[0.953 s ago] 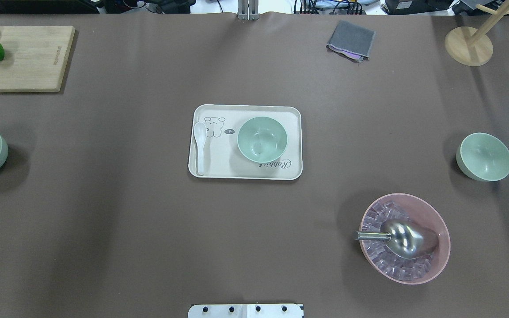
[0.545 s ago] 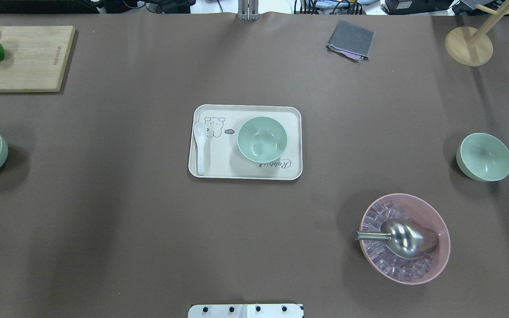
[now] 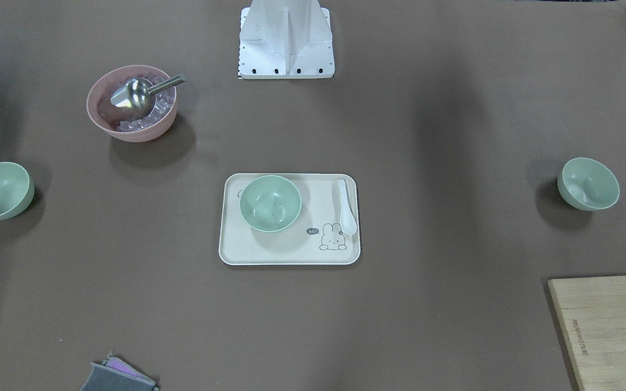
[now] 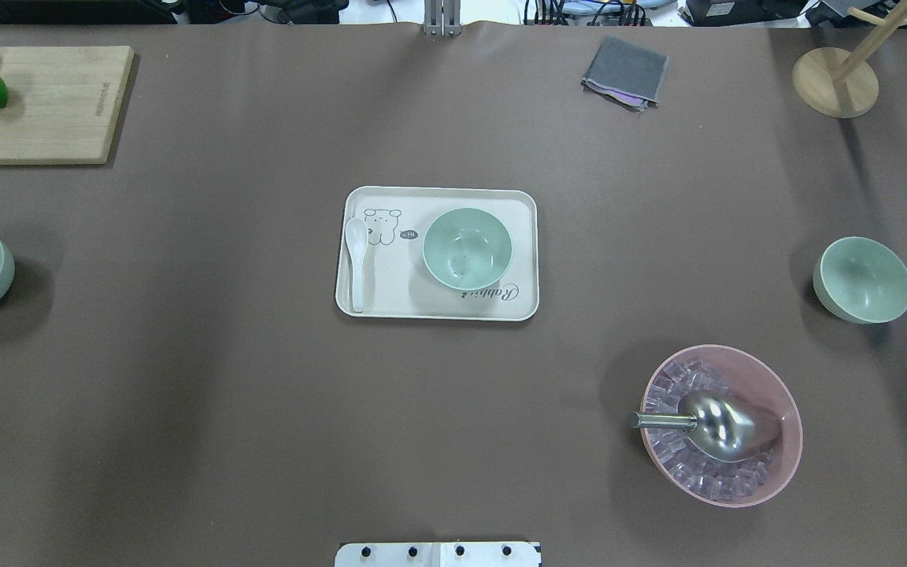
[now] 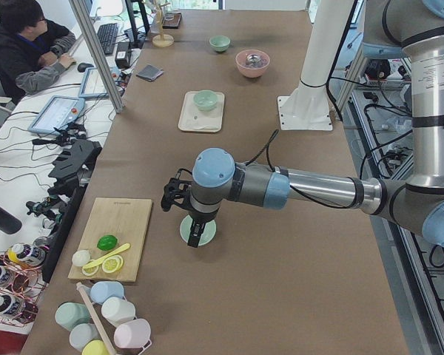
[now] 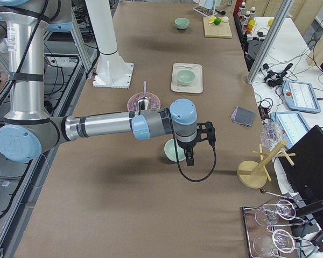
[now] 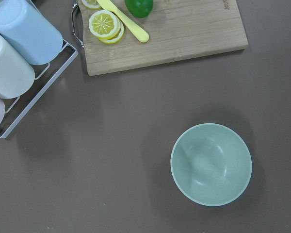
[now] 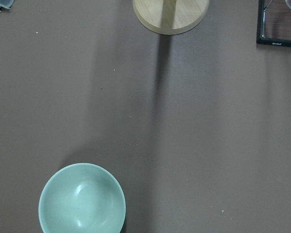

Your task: Stack green bowls together

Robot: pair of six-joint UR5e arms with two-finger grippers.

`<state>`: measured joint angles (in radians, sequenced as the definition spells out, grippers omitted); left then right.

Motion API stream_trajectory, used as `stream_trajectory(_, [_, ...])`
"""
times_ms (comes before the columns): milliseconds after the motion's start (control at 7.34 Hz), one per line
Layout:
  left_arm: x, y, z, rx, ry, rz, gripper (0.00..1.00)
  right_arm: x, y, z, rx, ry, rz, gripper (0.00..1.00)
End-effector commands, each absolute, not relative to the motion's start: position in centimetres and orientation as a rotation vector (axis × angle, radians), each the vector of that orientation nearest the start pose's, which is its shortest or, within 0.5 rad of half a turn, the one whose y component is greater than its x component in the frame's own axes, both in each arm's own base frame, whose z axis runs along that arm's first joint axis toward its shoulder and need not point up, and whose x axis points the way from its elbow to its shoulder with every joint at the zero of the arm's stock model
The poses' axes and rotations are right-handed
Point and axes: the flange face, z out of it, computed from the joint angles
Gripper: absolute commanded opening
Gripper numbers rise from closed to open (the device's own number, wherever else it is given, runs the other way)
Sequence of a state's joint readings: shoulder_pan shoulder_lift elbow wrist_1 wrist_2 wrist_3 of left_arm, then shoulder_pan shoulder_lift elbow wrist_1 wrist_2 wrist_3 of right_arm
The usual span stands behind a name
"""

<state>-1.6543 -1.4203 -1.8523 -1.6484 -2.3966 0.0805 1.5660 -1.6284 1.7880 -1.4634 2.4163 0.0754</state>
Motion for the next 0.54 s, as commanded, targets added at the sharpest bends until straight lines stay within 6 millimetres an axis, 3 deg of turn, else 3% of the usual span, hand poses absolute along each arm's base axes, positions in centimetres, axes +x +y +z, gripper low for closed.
stream_trajectory(0, [-9.6,-42.7,58.2,0.258,0.811,0.084,0.99,5.6,-47.0,57.0,0.207,-0.858,-0.055,1.0])
stream_trajectory(272, [-9.5,-42.5,59.1,0.239,0.817,0.077,0.99,5.6,-45.3,59.1,0.228,-0.853,-0.067,1.0])
stream_trajectory(409, [-9.5,-42.7,58.2,0.276,0.807,0.099,0.99,5.5,-45.4,60.4,0.275,-0.859,-0.086,1.0])
